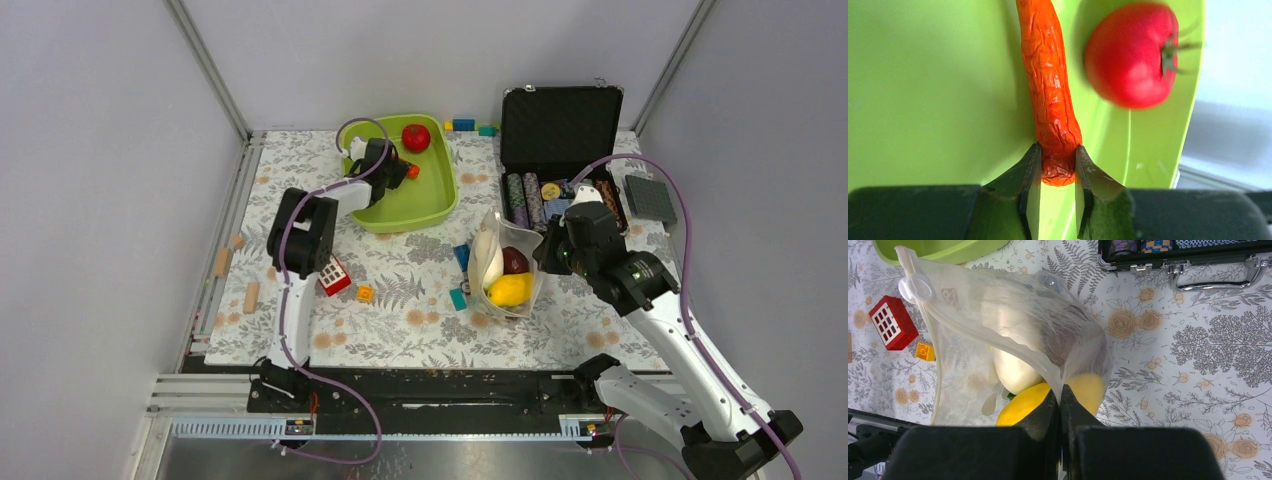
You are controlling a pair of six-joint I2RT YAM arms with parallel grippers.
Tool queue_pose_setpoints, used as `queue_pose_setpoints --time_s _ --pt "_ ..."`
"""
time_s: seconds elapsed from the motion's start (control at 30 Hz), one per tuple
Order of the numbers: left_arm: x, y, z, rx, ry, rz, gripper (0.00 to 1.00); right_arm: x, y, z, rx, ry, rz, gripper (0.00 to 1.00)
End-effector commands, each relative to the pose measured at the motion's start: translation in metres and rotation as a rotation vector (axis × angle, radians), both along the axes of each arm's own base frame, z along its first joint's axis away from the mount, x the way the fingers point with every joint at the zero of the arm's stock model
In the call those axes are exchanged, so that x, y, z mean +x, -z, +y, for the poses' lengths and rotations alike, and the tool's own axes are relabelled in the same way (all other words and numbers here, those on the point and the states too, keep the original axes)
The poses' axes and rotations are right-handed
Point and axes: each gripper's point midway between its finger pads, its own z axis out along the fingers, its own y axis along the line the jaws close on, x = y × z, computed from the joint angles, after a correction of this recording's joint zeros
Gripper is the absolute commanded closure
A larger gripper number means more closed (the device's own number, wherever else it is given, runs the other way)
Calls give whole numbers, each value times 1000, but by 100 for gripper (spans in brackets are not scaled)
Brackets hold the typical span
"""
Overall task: Place the food in the zip-top bag and seal the zipper
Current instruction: Pick up the fake vegetable from the bin, then place the fake vegetable in the zipper food storage bag.
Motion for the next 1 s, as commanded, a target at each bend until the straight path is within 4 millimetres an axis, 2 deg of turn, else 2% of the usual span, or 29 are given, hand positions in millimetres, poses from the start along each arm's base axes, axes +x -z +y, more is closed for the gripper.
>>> queue_pose_setpoints --time_s 0.0,0.07,0.17,0.2,0.27,0.37,0.53,0.63,0.8,0.9,0.97 --pt "-15 -128 -5 -21 110 -287 100 6 -11 -2 17 20 -62 100" --pt "-38 -148 -6 -19 162 -333 100 4 -12 -3 22 21 -67 100" --pt "-82 -171 -18 -31 287 -416 100 4 -12 -4 22 25 -69 100" --pt "-97 -188 -19 -34 319 -458 100 3 -12 -3 25 21 -69 100" --pt "-125 -198 -24 -24 385 -503 100 3 -13 -2 29 17 -68 100" --pt "-165 -226 -44 -2 550 -591 100 3 -11 -1 32 13 -60 100" --pt "-243 -264 -89 3 848 -768 100 2 -10 0 36 10 -58 100" --pt "-288 -275 -110 21 975 -831 100 2 -10 0 36 12 -59 100" --pt "-356 -284 -133 50 1071 -886 100 3 -10 0 39 15 -57 100" --pt "-384 -283 -138 95 1054 -917 100 3 -10 1 40 14 -55 100" --pt "-396 -279 -139 109 1032 -921 100 3 -10 0 40 16 -55 100"
